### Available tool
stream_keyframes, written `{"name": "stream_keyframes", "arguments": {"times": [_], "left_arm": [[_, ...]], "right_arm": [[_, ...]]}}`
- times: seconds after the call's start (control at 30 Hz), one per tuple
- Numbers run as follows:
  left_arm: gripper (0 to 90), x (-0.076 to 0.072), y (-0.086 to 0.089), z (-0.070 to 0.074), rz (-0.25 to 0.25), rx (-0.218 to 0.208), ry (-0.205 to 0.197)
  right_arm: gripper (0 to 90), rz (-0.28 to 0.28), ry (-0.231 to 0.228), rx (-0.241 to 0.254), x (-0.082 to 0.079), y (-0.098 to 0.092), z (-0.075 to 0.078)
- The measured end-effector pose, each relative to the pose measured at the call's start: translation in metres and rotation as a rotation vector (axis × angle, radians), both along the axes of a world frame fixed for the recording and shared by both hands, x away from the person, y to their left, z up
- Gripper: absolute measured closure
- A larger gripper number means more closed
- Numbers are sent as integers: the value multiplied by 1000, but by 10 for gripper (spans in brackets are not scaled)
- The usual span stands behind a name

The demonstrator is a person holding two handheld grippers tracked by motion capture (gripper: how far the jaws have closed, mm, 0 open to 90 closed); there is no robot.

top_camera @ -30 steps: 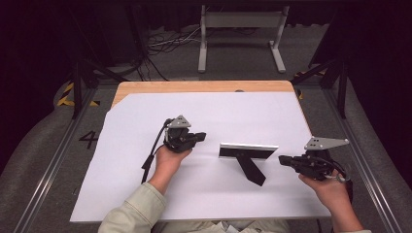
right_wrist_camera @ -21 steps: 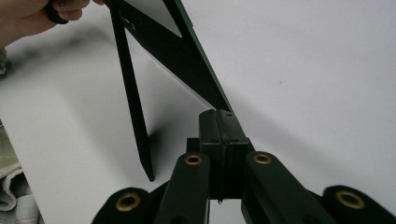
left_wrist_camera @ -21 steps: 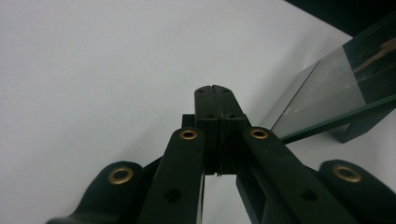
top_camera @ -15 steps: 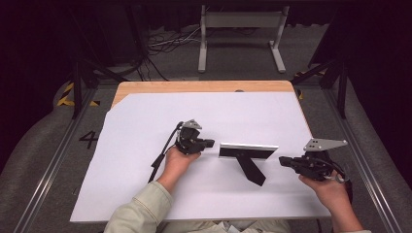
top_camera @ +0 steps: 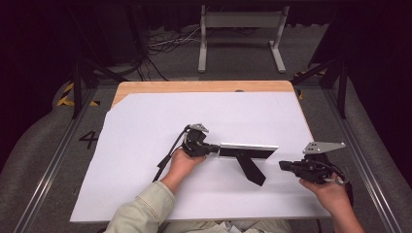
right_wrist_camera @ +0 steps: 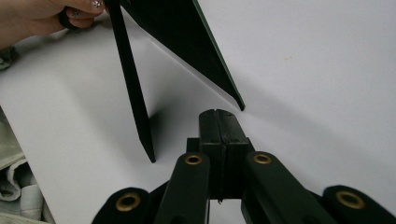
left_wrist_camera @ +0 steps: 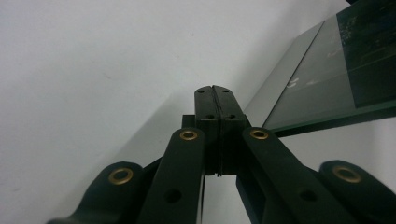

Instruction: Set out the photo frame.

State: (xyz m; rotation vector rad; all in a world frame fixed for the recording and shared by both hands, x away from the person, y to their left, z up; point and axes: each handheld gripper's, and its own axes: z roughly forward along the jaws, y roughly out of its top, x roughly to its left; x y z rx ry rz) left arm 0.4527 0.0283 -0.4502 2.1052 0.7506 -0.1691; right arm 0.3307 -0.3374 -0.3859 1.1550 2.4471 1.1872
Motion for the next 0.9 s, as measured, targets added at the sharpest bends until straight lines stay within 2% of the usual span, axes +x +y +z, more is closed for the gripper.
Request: {"name": "stream_keyframes", "arguments": {"times": [0.2, 0.27, 0.33, 0.47, 0.63, 0.9], "left_arm": [[900, -2, -4, -1, -21, 24, -1], [900, -1, -7, 0, -25, 56, 4], [900, -3, -10, 1, -30, 87, -19], [900, -4, -10, 1, -45, 83, 1], [900, -7, -11, 2, -65, 97, 3], [900, -20, -14, 4, -119, 119, 21]], "right_arm": [[898, -5, 0, 11, -1, -2, 1], [898, -5, 2, 13, 0, -3, 1], [898, -10, 3, 17, -1, -3, 1], [898, -17, 1, 24, -1, -5, 3], [898, -31, -7, 32, -3, -8, 7], [898, -51, -33, 54, -4, -14, 17]]}}
